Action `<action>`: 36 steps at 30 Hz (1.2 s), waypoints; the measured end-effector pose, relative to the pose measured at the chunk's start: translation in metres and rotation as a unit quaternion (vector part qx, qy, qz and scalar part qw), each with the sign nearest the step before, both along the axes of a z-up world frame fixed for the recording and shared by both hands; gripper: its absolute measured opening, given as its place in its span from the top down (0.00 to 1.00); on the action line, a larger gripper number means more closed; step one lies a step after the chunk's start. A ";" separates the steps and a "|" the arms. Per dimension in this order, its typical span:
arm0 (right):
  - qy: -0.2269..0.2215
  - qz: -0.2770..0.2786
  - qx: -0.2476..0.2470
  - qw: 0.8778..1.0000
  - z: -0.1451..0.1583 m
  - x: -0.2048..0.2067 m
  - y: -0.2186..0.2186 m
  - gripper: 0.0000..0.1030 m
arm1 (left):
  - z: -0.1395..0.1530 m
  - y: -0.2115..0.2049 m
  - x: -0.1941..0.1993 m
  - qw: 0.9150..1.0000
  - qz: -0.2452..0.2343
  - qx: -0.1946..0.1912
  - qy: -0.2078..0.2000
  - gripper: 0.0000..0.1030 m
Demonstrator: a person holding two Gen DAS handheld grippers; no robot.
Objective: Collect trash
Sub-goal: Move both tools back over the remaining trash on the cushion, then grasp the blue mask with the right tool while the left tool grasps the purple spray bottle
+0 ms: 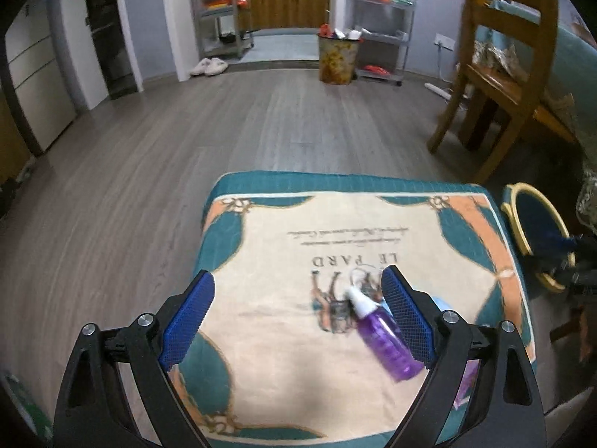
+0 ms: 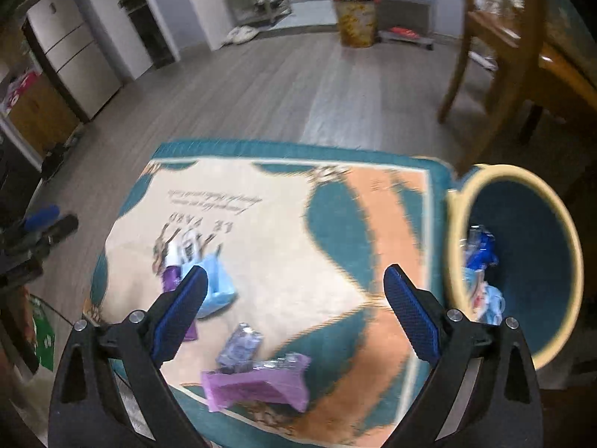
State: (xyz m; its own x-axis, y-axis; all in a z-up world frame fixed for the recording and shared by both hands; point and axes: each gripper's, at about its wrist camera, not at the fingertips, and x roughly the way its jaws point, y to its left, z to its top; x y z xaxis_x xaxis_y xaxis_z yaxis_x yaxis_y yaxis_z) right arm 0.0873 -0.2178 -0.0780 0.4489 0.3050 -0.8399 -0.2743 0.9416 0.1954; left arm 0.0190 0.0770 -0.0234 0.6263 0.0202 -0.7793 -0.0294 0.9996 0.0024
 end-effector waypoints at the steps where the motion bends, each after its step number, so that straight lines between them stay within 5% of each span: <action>1: 0.008 0.009 -0.002 1.000 -0.006 0.001 0.011 0.09 | 0.001 0.004 0.000 1.000 0.004 -0.003 -0.003 0.12; 11: 0.066 0.057 -0.013 0.996 -0.053 0.000 0.064 0.10 | -0.010 0.016 0.014 1.000 0.010 -0.019 0.011 0.12; 14: 0.082 0.060 -0.001 0.995 -0.062 0.003 0.071 0.18 | -0.013 0.018 0.017 1.000 0.012 -0.021 0.015 0.12; 17: 0.101 0.070 0.007 0.992 -0.071 0.004 0.078 0.35 | -0.017 0.017 0.018 1.000 0.011 -0.020 0.021 0.12; 18: 0.108 0.076 0.014 0.991 -0.075 0.003 0.080 0.47 | -0.018 0.016 0.019 1.000 0.010 -0.019 0.022 0.12; 19: 0.112 0.078 0.021 0.990 -0.075 0.004 0.080 0.71 | -0.019 0.015 0.019 1.000 0.008 -0.017 0.024 0.12; 21: 0.115 0.075 0.025 0.990 -0.075 0.006 0.079 0.89 | -0.023 0.009 0.020 1.000 0.001 -0.011 0.030 0.12; 36: 0.053 -0.027 0.071 0.996 -0.028 0.027 -0.006 0.92 | -0.092 -0.067 0.012 0.994 -0.028 -0.030 0.105 0.12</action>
State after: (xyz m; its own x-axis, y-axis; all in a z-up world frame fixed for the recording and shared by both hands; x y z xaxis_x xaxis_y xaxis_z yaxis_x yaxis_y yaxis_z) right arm 0.1142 -0.2236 -0.1059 0.3788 0.4025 -0.8333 -0.1952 0.9149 0.3532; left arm 0.0313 0.0103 -0.1158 0.4494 -0.0610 -0.8912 0.0205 0.9981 -0.0580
